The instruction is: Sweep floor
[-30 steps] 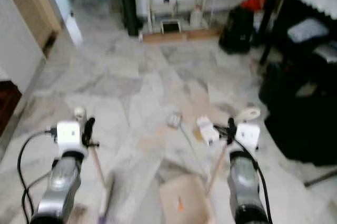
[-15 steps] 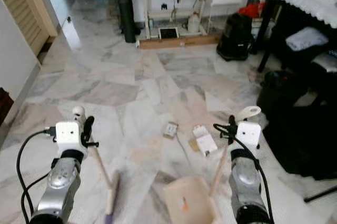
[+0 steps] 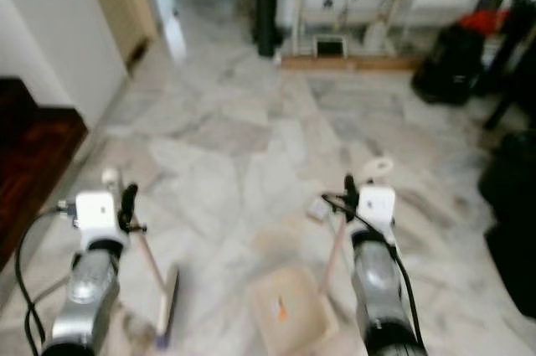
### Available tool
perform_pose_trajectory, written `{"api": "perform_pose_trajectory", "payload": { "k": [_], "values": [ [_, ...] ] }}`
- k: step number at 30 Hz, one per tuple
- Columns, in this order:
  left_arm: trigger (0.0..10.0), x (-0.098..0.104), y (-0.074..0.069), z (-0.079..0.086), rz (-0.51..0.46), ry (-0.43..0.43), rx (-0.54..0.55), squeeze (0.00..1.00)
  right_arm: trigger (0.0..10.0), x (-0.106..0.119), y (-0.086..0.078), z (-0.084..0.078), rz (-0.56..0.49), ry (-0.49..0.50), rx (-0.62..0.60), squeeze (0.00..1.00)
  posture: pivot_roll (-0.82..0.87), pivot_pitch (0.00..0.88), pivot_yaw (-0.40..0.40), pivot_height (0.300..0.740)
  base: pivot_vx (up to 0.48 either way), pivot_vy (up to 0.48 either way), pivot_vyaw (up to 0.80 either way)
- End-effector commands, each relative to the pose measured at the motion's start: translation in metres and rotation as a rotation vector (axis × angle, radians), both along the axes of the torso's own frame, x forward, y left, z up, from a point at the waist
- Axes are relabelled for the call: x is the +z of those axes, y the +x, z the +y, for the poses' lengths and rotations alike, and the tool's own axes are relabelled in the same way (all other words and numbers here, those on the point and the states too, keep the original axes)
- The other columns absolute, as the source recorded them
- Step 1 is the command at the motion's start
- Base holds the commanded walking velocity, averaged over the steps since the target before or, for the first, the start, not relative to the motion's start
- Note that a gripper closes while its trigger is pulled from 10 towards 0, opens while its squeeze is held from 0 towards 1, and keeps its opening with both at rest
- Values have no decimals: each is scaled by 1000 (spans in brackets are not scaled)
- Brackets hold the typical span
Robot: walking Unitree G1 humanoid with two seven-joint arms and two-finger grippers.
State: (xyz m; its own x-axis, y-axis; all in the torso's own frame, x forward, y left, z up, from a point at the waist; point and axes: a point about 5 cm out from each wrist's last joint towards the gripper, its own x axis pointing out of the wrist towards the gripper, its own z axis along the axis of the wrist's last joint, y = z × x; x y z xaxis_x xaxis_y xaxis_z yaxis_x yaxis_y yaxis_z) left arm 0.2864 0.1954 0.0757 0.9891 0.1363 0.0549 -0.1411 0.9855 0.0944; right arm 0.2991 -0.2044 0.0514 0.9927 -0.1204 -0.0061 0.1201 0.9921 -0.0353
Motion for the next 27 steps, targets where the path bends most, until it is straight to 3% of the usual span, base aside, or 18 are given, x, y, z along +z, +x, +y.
{"api": "perform_pose_trajectory", "payload": {
  "k": [1,8,27],
  "values": [
    [10000,12,5,-2,-55,-1,-10,0,10000,7,3,-2,-29,-17,3,0,-66,0,1,740,259,394,0],
    [10000,14,5,-2,-60,7,-16,0,10000,7,4,-1,-32,-5,1,0,-65,0,4,740,308,312,0],
    [10000,15,5,-1,-61,18,-18,0,10000,7,5,-1,-32,10,-7,0,-60,0,7,740,411,0,0]
  ]
}}
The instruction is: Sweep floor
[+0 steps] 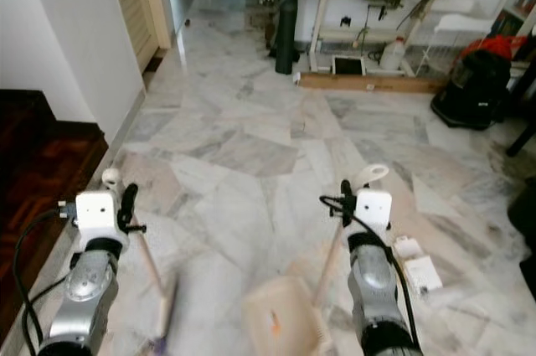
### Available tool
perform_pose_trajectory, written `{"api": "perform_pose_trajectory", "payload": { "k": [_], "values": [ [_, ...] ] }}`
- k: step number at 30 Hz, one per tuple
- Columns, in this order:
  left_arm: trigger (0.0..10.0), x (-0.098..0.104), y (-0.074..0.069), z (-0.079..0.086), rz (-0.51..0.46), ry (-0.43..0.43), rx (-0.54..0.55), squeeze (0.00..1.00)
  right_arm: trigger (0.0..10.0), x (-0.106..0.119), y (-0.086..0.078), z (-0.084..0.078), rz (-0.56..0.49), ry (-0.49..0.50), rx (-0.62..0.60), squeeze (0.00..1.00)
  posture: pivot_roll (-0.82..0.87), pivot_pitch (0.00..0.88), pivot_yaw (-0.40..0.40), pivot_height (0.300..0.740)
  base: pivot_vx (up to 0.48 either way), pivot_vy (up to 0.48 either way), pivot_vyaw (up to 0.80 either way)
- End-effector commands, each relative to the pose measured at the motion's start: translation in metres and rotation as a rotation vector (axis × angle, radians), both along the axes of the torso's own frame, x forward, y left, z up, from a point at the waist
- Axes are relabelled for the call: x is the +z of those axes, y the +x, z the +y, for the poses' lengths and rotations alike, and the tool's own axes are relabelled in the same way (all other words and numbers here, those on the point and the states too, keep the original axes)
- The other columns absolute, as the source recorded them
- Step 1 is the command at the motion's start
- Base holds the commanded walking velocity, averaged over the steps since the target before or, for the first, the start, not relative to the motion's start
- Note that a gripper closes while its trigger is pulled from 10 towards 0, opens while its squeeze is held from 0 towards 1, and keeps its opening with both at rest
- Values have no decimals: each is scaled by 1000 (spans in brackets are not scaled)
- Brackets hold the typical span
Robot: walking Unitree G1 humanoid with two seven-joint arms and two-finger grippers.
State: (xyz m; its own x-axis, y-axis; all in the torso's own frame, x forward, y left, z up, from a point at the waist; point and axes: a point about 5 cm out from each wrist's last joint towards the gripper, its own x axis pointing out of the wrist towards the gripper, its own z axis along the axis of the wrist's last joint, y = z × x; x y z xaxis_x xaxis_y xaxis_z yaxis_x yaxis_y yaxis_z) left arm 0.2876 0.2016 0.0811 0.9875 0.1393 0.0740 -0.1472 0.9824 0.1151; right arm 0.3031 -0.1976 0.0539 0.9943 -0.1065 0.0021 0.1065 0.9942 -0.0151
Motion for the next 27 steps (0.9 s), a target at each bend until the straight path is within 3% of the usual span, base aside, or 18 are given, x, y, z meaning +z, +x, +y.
{"api": "perform_pose_trajectory", "payload": {
  "k": [1,27],
  "values": [
    [10000,9,4,-7,-44,-5,-22,0,10000,5,1,-7,-21,-9,-23,0,-60,0,7,740,428,0,0],
    [10000,8,5,-7,-41,-8,-17,0,10000,5,1,-6,-24,-4,-17,0,-64,0,5,740,420,0,0]
  ]
}}
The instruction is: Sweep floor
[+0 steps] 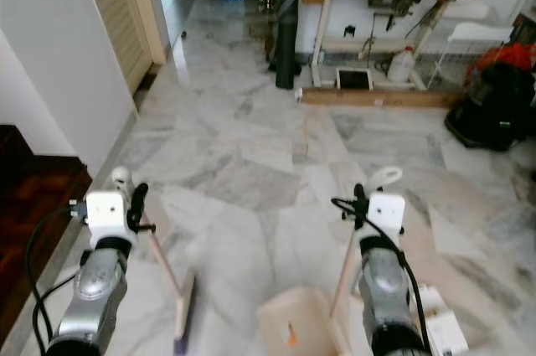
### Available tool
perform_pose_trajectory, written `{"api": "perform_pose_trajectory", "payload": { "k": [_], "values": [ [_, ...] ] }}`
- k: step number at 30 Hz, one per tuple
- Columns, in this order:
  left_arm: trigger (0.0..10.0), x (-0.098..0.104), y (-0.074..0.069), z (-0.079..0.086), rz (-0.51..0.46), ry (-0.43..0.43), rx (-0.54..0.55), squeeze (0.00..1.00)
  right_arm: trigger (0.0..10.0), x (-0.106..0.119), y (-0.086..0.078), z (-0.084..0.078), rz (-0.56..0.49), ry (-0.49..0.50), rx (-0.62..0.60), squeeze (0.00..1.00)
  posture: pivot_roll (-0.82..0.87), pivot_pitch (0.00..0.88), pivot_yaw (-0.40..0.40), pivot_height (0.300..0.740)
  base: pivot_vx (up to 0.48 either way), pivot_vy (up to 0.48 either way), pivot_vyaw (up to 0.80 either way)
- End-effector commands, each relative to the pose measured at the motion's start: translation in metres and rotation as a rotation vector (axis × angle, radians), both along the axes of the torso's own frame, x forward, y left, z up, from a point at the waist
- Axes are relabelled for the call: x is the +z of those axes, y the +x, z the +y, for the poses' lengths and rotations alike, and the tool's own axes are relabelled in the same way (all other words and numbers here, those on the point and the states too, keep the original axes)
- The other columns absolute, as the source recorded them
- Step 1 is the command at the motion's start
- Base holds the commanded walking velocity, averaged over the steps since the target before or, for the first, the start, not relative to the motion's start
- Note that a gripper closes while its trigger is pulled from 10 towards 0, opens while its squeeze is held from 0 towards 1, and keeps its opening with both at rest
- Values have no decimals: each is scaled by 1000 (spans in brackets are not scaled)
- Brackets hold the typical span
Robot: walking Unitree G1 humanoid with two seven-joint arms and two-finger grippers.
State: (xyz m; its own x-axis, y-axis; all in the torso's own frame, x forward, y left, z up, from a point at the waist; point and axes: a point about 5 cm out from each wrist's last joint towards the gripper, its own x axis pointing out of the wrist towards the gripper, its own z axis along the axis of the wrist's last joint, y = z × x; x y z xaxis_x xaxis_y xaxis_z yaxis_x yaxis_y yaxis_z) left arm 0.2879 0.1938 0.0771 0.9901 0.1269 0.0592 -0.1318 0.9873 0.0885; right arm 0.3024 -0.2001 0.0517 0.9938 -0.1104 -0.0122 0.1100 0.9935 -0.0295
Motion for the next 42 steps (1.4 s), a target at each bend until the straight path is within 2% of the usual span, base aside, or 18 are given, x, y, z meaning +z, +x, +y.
{"api": "perform_pose_trajectory", "payload": {
  "k": [1,42],
  "values": [
    [10000,12,5,1,-52,20,-2,0,10000,7,2,-3,-40,9,-14,0,-64,0,5,740,424,0,0],
    [10000,12,5,1,-58,19,-7,0,10000,7,3,-2,-41,9,-6,0,-62,0,5,740,421,0,0]
  ]
}}
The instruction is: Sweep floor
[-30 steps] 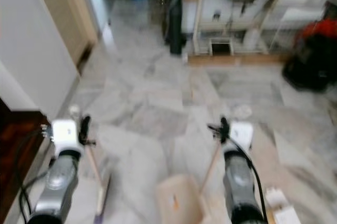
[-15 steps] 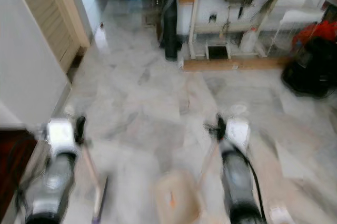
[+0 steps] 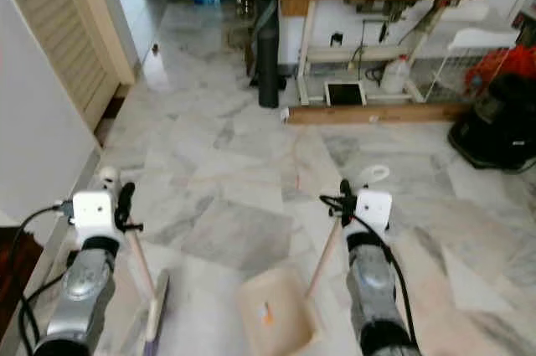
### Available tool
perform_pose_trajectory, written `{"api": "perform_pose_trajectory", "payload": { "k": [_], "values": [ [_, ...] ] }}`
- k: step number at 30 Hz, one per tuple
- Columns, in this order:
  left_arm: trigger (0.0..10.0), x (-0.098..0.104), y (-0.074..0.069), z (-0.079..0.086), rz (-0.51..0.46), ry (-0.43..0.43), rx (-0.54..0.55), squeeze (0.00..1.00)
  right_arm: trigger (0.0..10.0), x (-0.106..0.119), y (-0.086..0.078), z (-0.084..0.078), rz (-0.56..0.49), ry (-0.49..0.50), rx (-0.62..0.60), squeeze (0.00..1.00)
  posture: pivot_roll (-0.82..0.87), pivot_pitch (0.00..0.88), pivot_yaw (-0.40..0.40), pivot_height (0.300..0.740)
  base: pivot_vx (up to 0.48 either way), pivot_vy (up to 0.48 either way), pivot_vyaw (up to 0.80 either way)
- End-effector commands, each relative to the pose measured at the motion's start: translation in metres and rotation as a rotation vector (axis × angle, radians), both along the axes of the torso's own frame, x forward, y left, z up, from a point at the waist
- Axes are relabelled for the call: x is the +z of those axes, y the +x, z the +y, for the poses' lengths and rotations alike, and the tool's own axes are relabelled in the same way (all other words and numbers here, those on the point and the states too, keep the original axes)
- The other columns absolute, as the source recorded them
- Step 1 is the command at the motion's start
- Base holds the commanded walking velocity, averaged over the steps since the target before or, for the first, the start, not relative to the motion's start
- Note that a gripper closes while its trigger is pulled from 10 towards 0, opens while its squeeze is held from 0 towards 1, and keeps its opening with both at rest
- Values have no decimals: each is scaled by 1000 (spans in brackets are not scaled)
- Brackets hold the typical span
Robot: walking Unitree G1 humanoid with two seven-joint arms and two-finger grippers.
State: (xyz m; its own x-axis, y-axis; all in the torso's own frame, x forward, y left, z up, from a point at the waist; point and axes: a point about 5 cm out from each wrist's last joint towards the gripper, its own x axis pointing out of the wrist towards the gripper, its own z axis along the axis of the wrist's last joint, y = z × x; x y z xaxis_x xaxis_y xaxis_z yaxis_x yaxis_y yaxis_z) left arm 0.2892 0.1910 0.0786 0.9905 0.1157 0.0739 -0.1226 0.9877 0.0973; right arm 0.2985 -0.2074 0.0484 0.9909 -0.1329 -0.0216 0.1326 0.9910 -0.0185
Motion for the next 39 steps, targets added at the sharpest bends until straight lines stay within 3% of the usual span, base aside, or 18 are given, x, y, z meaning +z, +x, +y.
{"api": "perform_pose_trajectory", "payload": {
  "k": [1,11,26,39],
  "values": [
    [10000,10,3,4,-44,8,4,0,10000,11,7,5,-49,-4,17,0,-62,0,5,740,424,0,0],
    [10000,10,3,3,-47,6,8,0,10000,9,6,6,-45,-1,21,0,-61,0,5,740,358,0,0],
    [10000,11,3,2,-51,-2,-4,0,10000,8,5,3,-37,6,4,0,-62,0,4,740,0,0,0],
    [10000,11,4,2,-52,-8,-3,0,10000,7,5,5,-28,17,15,0,-62,0,3,740,0,0,-768]
  ]
}}
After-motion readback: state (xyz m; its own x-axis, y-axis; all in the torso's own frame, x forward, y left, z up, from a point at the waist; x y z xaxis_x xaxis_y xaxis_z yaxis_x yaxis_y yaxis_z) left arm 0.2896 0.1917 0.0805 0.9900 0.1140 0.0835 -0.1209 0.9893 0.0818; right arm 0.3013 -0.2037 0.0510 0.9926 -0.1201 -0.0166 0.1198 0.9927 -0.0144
